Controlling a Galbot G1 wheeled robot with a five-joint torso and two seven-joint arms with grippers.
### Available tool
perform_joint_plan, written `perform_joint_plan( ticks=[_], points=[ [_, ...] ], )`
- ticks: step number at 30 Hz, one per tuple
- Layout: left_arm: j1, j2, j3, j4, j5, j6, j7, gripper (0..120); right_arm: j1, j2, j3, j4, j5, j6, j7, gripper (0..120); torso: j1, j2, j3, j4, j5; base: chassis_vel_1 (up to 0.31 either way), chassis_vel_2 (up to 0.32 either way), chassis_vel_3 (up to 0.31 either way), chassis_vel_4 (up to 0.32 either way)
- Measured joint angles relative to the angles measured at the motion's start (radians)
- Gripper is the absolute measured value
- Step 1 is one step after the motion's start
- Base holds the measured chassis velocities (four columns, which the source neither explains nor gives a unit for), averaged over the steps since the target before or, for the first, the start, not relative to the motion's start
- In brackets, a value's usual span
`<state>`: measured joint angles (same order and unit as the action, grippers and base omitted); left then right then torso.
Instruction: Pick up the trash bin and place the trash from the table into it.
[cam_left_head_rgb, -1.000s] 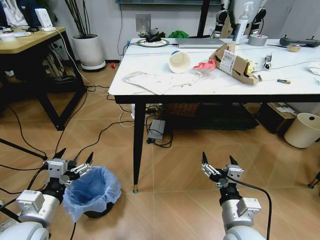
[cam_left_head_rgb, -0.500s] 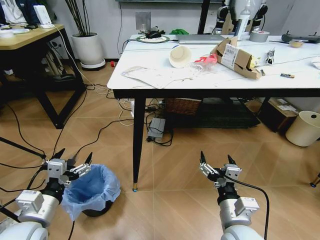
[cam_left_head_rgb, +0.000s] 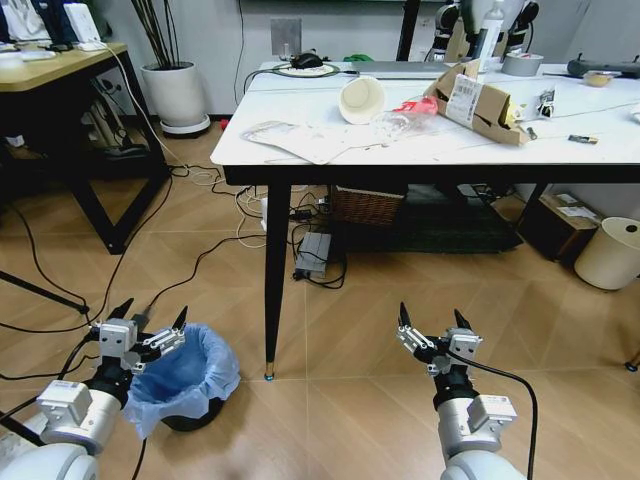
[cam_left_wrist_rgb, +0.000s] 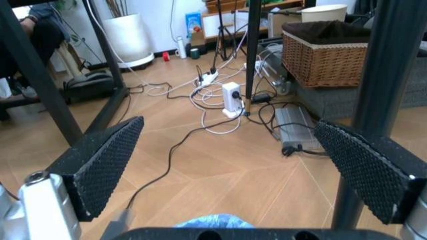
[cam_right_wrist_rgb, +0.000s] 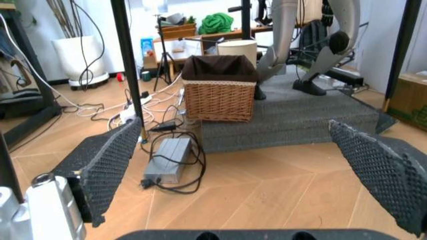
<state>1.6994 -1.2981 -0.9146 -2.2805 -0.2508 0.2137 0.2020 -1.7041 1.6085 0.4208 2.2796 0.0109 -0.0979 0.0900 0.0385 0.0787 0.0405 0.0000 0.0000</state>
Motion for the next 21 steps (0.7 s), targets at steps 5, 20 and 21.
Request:
perform_joint_plan(
  ticks=[5, 20, 21],
  points=[
    [-0.001, 0.0, 0.0, 0.0, 0.0, -0.001, 0.0, 100, 0.0, 0.0, -0.001, -0.001, -0.001, 0.001, 0.0, 100, -0.001, -0.019, -0.018, 0.0, 0.0, 0.0, 0.0, 0.0, 0.0],
    [-0.033, 0.015, -0.001, 0.035, -0.007, -0.019, -0.021, 100, 0.0, 0.0, -0.001, -0.005, -0.002, 0.001, -0.001, 100, -0.006, -0.057, -0.041, 0.0, 0.0, 0.0, 0.0, 0.0, 0.0],
    [-0.044, 0.026, -0.009, 0.045, -0.016, -0.019, -0.036, 100, 0.001, 0.0, -0.001, -0.007, -0.001, 0.0, -0.001, 100, -0.006, -0.057, -0.041, -0.0001, 0.0, 0.0, 0.0, 0.0, 0.0]
  ],
)
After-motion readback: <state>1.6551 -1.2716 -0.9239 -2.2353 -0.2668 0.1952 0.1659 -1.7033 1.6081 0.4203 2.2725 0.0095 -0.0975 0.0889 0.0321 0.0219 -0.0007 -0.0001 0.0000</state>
